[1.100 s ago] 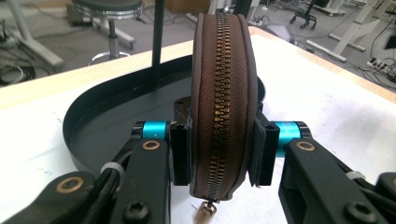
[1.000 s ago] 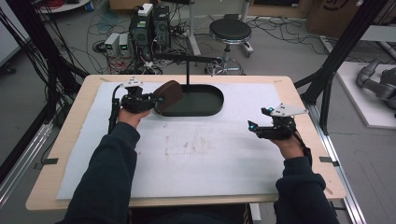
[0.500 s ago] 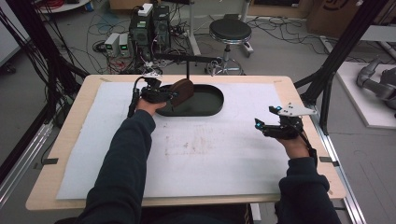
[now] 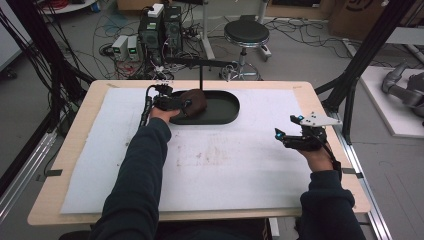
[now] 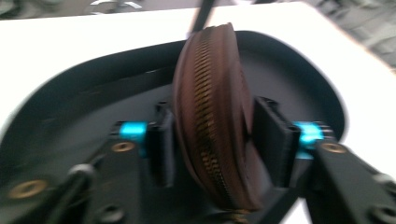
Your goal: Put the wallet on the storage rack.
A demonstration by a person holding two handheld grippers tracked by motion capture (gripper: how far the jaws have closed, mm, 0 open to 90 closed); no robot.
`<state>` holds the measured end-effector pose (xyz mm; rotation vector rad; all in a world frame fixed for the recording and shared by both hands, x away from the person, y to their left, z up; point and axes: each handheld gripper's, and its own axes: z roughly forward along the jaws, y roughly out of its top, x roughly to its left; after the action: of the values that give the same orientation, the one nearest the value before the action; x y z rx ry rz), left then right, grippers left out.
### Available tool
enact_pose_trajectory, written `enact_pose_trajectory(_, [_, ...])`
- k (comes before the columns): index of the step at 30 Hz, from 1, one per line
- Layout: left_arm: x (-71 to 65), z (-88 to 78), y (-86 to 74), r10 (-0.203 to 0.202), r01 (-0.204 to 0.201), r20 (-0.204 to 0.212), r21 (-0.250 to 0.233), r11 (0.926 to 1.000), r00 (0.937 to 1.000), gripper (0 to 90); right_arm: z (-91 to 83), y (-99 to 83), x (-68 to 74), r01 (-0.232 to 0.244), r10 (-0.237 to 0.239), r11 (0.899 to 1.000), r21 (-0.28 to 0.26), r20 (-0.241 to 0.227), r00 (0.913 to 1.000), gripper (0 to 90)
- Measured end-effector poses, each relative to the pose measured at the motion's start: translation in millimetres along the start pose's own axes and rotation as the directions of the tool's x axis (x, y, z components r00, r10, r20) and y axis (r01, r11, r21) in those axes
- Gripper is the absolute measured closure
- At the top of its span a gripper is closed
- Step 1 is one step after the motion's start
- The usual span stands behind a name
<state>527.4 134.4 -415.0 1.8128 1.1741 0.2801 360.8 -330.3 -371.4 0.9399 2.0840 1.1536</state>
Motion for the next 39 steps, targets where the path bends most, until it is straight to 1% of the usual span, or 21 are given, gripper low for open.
enact_pose_trajectory(1, [-1.0, -1.4, 0.4, 0.011, -0.01, -0.027, 0.004, 0.9999, 0.9996, 39.5, 0.0, 0.1, 0.1, 0.001, -0.001, 1.0, 0.001, 0.0, 1.0, 24.4])
enact_pose_trajectory(2, [-1.4, -3.8, 1.0, 0.012, -0.013, -0.046, -0.008, 0.9999, 0.9989, 36.0, 0.4, 0.0, 0.2, -0.001, 0.001, 1.0, 0.0, -0.001, 1.0, 24.4])
enact_pose_trajectory(5, [-0.6, -13.8, 4.0, 0.014, -0.017, -0.066, -0.044, 0.9989, 0.9977, 35.5, 0.9, 0.1, 0.4, 0.0, 0.0, 1.0, 0.004, 0.001, 1.0, 24.4])
enact_pose_trajectory(10, [-5.0, -35.1, 2.8, 0.022, -0.025, -0.041, -0.091, 0.9955, 0.9989, 33.8, 2.3, 0.1, 1.3, 0.003, -0.003, 1.0, 0.01, -0.002, 1.0, 24.4])
enact_pose_trajectory(11, [-7.5, -41.4, 1.0, 0.037, -0.04, -0.042, -0.092, 0.9949, 0.9985, 31.4, 2.6, 0.0, 1.2, 0.004, -0.004, 1.0, 0.012, -0.002, 1.0, 24.4])
enact_pose_trajectory(12, [-10.4, -46.8, -0.9, 0.042, -0.046, -0.039, -0.112, 0.9926, 0.9983, 27.5, 3.3, -0.3, 0.8, 0.006, -0.006, 1.0, 0.014, -0.005, 1.0, 24.4])
enact_pose_trajectory(14, [-15.5, -58.0, -4.7, 0.072, -0.074, -0.023, -0.136, 0.9879, 0.9971, 24.0, 4.3, -0.5, 0.4, 0.007, -0.007, 1.0, 0.02, -0.004, 1.0, 24.4])
enact_pose_trajectory(16, [-22.6, -73.5, -9.4, 0.108, -0.111, -0.027, -0.172, 0.9788, 0.9938, 20.9, 5.6, -1.2, 0.5, 0.009, -0.008, 0.999, 0.034, -0.008, 0.9999, 24.3])
enact_pose_trajectory(17, [-25.1, -80.5, -12.0, 0.122, -0.123, -0.015, -0.189, 0.9743, 0.9924, 21.0, 6.6, -1.9, 0.5, 0.004, -0.003, 0.999, 0.037, -0.011, 0.9999, 24.1])
enact_pose_trajectory(18, [-28.1, -87.2, -13.9, 0.146, -0.145, -0.013, -0.189, 0.9712, 0.9892, 20.9, 7.5, -2.7, 0.5, 0.002, -0.002, 0.999, 0.04, -0.01, 0.9999, 22.9])
enact_pose_trajectory(19, [-31.5, -94.0, -16.9, 0.172, -0.174, -0.03, -0.198, 0.9645, 0.9847, 20.9, 8.7, -3.4, 0.7, -0.006, 0.007, 0.999, 0.041, -0.013, 0.9999, 22.2])
enact_pose_trajectory(20, [-33.8, -100.3, -20.3, 0.184, -0.186, -0.03, -0.211, 0.9595, 0.9825, 20.9, 9.8, -4.1, 0.5, -0.012, 0.012, 0.999, 0.046, -0.016, 0.9998, 22.2])
enact_pose_trajectory(21, [-34.7, -104.9, -22.8, 0.192, -0.192, -0.023, -0.218, 0.9569, 0.9811, 20.9, 11.0, -5.0, 0.6, -0.014, 0.015, 0.999, 0.049, -0.02, 0.9997, 22.2])
enact_pose_trajectory(23, [-36.9, -117.1, -30.7, 0.2, -0.201, -0.029, -0.245, 0.9485, 0.9794, 20.9, 13.1, -5.9, 0.8, -0.012, 0.013, 0.998, 0.06, -0.024, 0.9996, 22.0])
enact_pose_trajectory(25, [-37.5, -127.1, -38.5, 0.205, -0.201, -0.015, -0.267, 0.9426, 0.9787, 20.9, 14.3, -6.5, 1.7, -0.019, 0.021, 0.998, 0.066, -0.03, 0.9993, 22.0])
enact_pose_trajectory(27, [-39.8, -134.1, -47.1, 0.215, -0.218, -0.041, -0.279, 0.9352, 0.9758, 20.9, 14.0, -6.6, 1.8, -0.021, 0.023, 0.998, 0.067, -0.033, 0.9992, 21.9])
enact_pose_trajectory(29, [-40.5, -139.5, -55.4, 0.21, -0.215, -0.046, -0.285, 0.9342, 0.9766, 20.9, 13.3, -6.6, 1.5, -0.03, 0.032, 0.998, 0.063, -0.035, 0.9989, 22.0])
enact_pose_trajectory(31, [-41.5, -143.7, -62.6, 0.215, -0.221, -0.053, -0.289, 0.9313, 0.9751, 20.5, 12.5, -7.0, 2.0, -0.032, 0.034, 0.997, 0.065, -0.033, 0.9989, 22.0])
enact_pose_trajectory(33, [-42.7, -147.7, -68.4, 0.231, -0.24, -0.065, -0.286, 0.9277, 0.9708, 20.5, 12.3, -7.5, 3.0, -0.034, 0.036, 0.997, 0.069, -0.029, 0.9989, 22.0])
enact_pose_trajectory(37, [-43.5, -156.9, -78.5, 0.247, -0.261, -0.084, -0.285, 0.9223, 0.9654, 20.5, 12.1, -10.1, 5.9, -0.049, 0.052, 0.997, 0.063, -0.033, 0.9981, 22.0])
enact_pose_trajectory(39, [-41.5, -160.8, -83.1, 0.245, -0.261, -0.089, -0.287, 0.9219, 0.9654, 20.5, 11.4, -10.9, 7.1, -0.054, 0.055, 0.997, 0.064, -0.029, 0.998, 22.1])
